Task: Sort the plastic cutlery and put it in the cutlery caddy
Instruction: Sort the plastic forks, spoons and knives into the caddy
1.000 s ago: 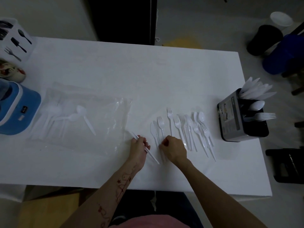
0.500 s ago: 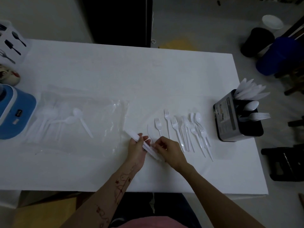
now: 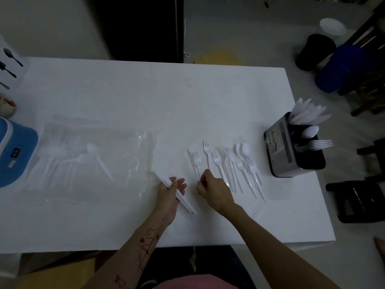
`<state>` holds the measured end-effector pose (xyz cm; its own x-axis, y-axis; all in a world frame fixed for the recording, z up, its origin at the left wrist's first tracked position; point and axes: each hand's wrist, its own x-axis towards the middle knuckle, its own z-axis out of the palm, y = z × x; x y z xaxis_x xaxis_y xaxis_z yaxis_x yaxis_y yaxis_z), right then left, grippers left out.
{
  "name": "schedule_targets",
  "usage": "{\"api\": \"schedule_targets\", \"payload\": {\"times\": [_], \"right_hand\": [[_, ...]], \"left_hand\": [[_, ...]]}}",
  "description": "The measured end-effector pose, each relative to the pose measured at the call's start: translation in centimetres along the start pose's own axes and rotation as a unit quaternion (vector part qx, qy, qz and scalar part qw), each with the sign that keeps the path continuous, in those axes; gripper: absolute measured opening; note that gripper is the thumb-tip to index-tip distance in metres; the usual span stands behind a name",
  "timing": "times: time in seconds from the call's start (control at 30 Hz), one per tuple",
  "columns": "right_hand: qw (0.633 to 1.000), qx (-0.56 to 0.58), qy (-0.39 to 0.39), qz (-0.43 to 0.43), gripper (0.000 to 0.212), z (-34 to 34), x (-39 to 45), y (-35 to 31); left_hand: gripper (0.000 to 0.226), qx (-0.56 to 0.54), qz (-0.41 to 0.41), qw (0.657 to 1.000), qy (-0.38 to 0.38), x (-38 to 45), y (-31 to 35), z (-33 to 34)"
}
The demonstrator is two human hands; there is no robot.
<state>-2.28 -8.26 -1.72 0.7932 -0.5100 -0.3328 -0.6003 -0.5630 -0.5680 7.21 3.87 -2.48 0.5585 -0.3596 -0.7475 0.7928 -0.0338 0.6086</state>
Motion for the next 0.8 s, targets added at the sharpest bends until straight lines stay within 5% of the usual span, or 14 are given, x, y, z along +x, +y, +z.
{"api": "schedule_targets", "payload": {"times": [0.17, 0.4, 0.63, 0.8], "right_hand": [[0.994, -0.032, 0.025, -0.101, 0.016, -1.7, -1.0, 0.4], [0.991, 0.005, 0.103, -0.082, 0.022, -5.5, -2.1, 2.9], [0.953, 0.153, 0.262, -0.015, 0.007, -14.4, -1.7, 6.2], [0.913, 0.192, 0.360, 0.023, 0.011, -21.6, -0.6, 8.7]], "left_hand": [[0.027, -0.014, -0.001, 0.998, -0.056, -0.1, 1.0, 1.7], [0.032, 0.043, 0.015, 0.993, -0.106, -0.7, 2.7, 6.8], [0.010, 0.118, 0.137, 0.965, -0.192, -1.6, 5.8, 18.8], [0.014, 0.141, 0.249, 0.929, -0.234, -2.3, 7.7, 29.2]]}}
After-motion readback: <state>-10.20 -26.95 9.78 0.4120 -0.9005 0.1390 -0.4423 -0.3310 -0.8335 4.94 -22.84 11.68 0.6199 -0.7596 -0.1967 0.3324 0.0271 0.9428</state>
